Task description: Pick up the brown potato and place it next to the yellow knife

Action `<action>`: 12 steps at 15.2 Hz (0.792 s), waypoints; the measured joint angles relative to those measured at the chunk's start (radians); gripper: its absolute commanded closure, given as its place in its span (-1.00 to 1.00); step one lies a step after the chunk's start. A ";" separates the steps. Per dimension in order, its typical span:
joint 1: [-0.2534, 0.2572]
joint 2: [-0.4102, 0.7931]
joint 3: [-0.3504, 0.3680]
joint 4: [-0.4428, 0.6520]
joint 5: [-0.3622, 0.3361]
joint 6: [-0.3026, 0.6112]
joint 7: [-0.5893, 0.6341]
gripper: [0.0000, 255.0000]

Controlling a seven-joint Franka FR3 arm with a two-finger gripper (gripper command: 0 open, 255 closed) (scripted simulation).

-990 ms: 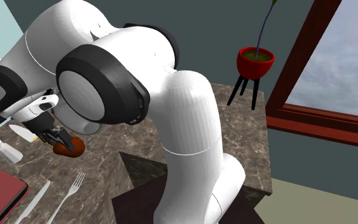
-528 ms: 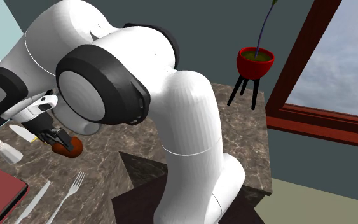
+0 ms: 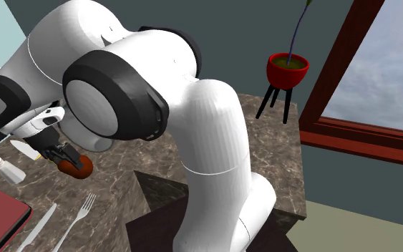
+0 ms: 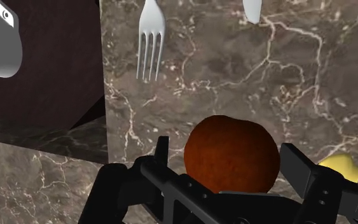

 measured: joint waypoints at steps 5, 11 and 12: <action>0.001 0.022 -0.001 0.078 0.003 -0.084 -0.008 -1.00; 0.002 0.025 -0.001 0.105 0.004 -0.114 -0.010 -1.00; 0.002 0.025 -0.001 0.106 0.004 -0.114 -0.010 -1.00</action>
